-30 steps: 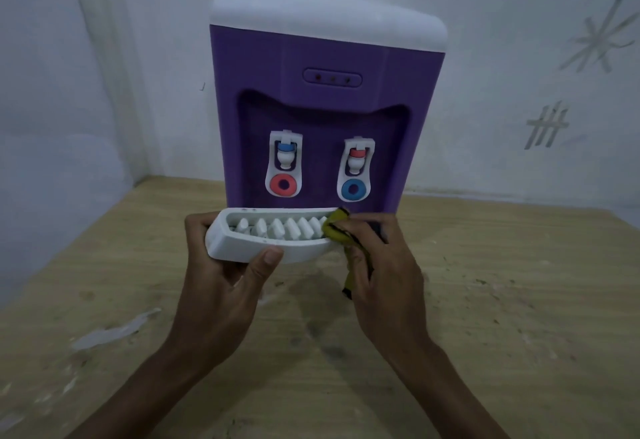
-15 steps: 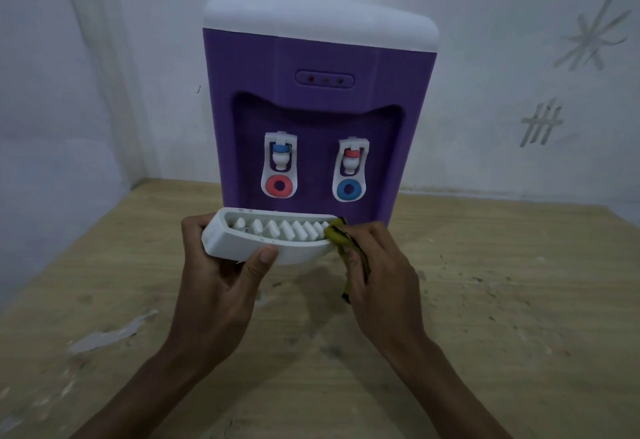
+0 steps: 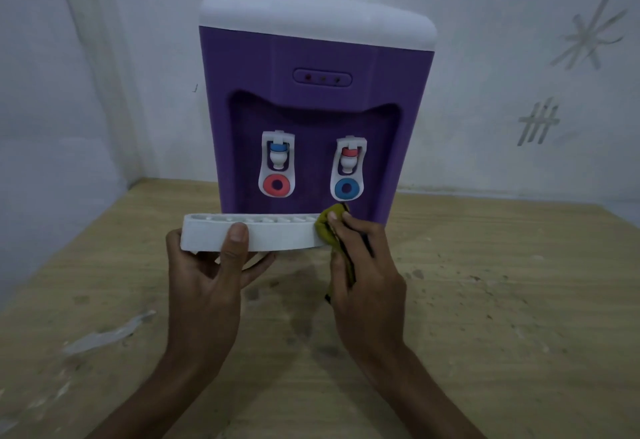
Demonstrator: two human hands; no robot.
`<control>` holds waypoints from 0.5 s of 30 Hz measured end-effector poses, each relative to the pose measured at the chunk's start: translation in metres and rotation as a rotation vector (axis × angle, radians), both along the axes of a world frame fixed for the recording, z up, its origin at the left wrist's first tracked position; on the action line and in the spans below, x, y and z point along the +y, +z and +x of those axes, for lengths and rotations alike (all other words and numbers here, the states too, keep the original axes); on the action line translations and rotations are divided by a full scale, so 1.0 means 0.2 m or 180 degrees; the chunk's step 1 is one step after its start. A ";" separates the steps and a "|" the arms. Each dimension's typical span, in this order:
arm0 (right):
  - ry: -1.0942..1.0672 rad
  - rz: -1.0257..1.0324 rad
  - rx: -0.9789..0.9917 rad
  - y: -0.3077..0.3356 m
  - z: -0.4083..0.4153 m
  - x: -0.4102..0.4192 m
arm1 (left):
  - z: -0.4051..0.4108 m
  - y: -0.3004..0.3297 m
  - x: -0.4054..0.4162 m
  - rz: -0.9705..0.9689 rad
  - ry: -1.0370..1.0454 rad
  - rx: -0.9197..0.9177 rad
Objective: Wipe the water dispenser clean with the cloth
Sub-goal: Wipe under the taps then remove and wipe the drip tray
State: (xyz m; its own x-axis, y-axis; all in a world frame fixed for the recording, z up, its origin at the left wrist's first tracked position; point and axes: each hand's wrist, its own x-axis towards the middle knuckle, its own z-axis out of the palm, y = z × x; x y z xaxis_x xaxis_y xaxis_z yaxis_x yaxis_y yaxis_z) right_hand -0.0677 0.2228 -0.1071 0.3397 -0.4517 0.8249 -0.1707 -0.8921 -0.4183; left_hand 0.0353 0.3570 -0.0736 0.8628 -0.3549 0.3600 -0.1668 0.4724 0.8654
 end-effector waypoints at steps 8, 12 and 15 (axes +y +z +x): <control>0.0099 -0.0544 0.0356 -0.01 0.00 0.02 | 0.02 0.00 0.00 -0.0181 -0.0086 0.0442; -0.0056 -0.0094 0.0083 -0.01 -0.02 -0.09 | 0.00 0.00 0.00 -0.0163 -0.0118 0.0335; -0.0068 0.0043 -0.0130 0.01 -0.03 -0.07 | -0.03 -0.01 -0.01 -0.0165 -0.0116 0.0210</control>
